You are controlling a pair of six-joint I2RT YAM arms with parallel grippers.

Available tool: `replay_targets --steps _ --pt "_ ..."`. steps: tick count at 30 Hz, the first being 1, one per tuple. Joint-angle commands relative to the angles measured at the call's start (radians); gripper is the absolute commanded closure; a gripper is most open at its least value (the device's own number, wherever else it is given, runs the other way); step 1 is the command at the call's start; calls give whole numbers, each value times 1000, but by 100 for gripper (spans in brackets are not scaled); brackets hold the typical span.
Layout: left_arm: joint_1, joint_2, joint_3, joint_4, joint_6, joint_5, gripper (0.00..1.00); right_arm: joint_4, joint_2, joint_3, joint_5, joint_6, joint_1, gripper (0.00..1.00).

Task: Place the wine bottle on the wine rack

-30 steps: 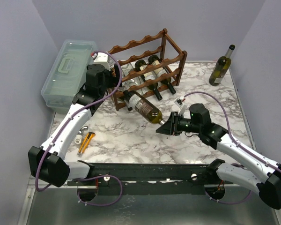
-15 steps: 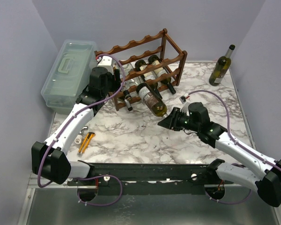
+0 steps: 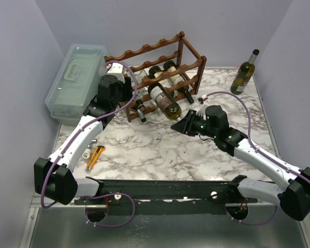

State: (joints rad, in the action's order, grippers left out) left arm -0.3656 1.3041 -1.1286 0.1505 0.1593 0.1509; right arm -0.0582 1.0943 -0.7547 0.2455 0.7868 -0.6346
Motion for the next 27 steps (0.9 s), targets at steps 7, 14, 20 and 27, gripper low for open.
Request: replay_targets --steps 7,14,20,27 --pt "-12 -7 26 -8 -30 -27 51 270 95 -97 -28 -3 -3 99" --pt "-27 -5 28 -8 -48 -19 53 366 246 -146 -29 -19 -3 99" --pt "-35 -5 30 -7 -64 -5 54 427 410 -249 -34 -12 -3 99" --pt "-36 3 30 -6 -69 -8 55 502 578 -350 -66 -38 0 99"
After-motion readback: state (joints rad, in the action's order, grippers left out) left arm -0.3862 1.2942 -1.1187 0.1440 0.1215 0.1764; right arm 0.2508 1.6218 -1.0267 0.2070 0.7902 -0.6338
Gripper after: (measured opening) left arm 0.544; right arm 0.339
